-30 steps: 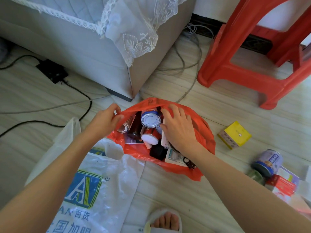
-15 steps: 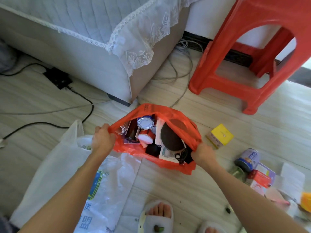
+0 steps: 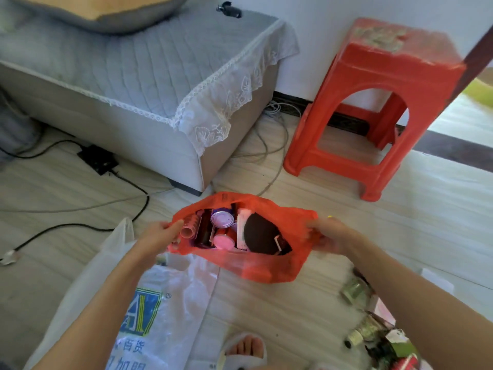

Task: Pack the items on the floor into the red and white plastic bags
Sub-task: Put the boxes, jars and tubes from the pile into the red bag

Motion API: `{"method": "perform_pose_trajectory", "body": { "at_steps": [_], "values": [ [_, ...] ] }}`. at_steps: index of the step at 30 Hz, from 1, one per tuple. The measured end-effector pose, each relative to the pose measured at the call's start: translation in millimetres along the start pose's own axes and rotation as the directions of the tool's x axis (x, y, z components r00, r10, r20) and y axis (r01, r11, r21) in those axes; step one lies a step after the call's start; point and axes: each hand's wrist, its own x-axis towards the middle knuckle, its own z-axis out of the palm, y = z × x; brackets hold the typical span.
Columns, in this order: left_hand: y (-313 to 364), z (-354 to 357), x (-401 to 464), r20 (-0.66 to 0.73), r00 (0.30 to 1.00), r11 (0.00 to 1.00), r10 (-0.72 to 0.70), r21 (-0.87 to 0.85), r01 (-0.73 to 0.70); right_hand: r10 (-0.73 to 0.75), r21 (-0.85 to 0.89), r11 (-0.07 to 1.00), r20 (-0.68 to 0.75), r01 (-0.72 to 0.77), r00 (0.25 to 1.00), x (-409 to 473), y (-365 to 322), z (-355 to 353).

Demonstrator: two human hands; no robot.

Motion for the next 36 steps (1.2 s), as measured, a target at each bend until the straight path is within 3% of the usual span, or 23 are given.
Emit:
{"method": "perform_pose_trajectory", "body": {
  "at_steps": [4,9,13,18,23,31,36],
  "values": [
    [57,9,-22,0.115,0.988,0.985,0.105,-0.146,-0.087,-0.082,0.062,0.995,0.038,0.079,0.996,-28,-37,-2],
    [129,25,-35,0.177,0.957,0.937,0.228,-0.307,-0.166,-0.396,0.136,0.899,-0.155,0.417,0.905,-45,-99,-1],
    [139,31,-28,0.209,0.944,0.859,0.253,-0.498,-0.12,-0.471,0.147,0.852,-0.202,0.503,0.858,-29,-123,-10],
    [142,36,-11,0.309,0.917,0.9,0.254,-0.422,-0.107,-0.511,0.126,0.828,-0.23,0.546,0.828,-14,-130,-26],
    [140,48,1,0.191,0.942,0.914,0.277,-0.355,-0.197,-0.574,0.104,0.792,-0.21,0.602,0.791,-17,-114,-43],
    [117,65,-25,0.162,0.957,0.96,0.241,-0.184,-0.211,-0.425,0.139,0.876,-0.231,0.462,0.875,-34,-64,-63],
    [98,78,-38,0.124,0.961,0.969,0.246,-0.021,-0.246,-0.392,-0.055,0.92,-0.193,0.389,0.899,-45,-38,-69]
  ]
}}
